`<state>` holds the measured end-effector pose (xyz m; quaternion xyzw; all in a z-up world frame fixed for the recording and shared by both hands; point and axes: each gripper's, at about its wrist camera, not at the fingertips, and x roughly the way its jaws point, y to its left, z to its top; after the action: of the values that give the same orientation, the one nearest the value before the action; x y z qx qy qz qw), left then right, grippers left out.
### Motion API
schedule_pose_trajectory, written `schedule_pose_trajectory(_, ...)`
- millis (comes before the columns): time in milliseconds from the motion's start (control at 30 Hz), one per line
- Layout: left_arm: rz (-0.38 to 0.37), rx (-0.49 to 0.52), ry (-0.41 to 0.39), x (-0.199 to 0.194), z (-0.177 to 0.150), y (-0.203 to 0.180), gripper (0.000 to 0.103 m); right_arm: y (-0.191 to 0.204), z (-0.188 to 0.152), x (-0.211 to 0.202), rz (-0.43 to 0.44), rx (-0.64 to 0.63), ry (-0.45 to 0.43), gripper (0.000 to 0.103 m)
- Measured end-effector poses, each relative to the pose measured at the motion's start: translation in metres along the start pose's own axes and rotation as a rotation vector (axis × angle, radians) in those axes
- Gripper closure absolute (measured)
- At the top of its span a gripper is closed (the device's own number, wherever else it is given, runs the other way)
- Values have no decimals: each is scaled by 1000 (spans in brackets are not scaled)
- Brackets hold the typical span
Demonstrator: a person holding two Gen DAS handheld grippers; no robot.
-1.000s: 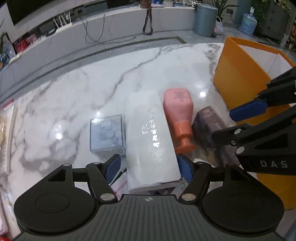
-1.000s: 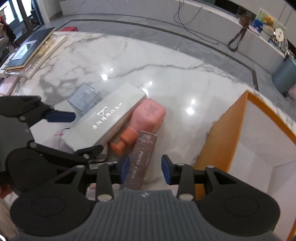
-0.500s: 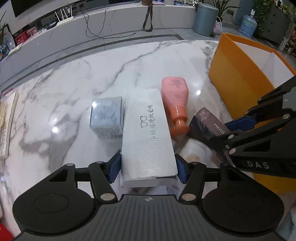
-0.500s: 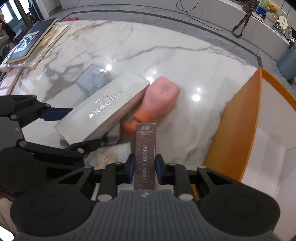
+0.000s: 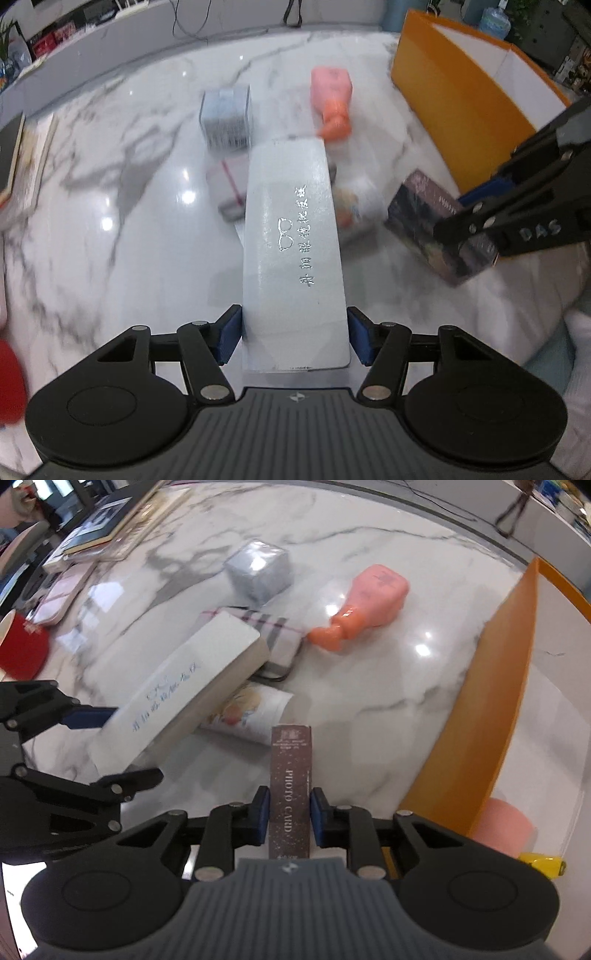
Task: Organize rigid objects
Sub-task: 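Carry the white box and PHOTO CARD box into the orange box and open both tools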
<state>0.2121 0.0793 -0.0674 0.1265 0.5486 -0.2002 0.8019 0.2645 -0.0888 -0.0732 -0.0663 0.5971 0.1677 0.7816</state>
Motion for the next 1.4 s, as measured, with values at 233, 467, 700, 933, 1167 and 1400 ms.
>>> schedule_pose_trajectory(233, -9, -19, 42, 16, -5, 2, 33, 6, -1, 6, -16, -52, 0, 75)
schedule_pose_trajectory(467, 0, 2, -8, 21, 21, 5, 26, 3, 7, 10, -21, -64, 16, 65)
schedule_pose_trajectory(700, 9, 22, 0, 30, 36, 1, 33, 2, 8, 17, 5, -50, 40, 67)
schedule_pose_trajectory(933, 9, -5, -22, 22, 30, 1, 34, -1, 3, 12, 6, -22, 16, 81)
schedule_pose_trajectory(1167, 9, 25, -74, -11, 29, -15, 35, -4, -3, -19, 45, 5, -41, 81)
schedule_pose_trajectory(1400, -1, 63, -169, -63, 42, -45, 35, -16, -15, -82, 41, 26, -159, 81)
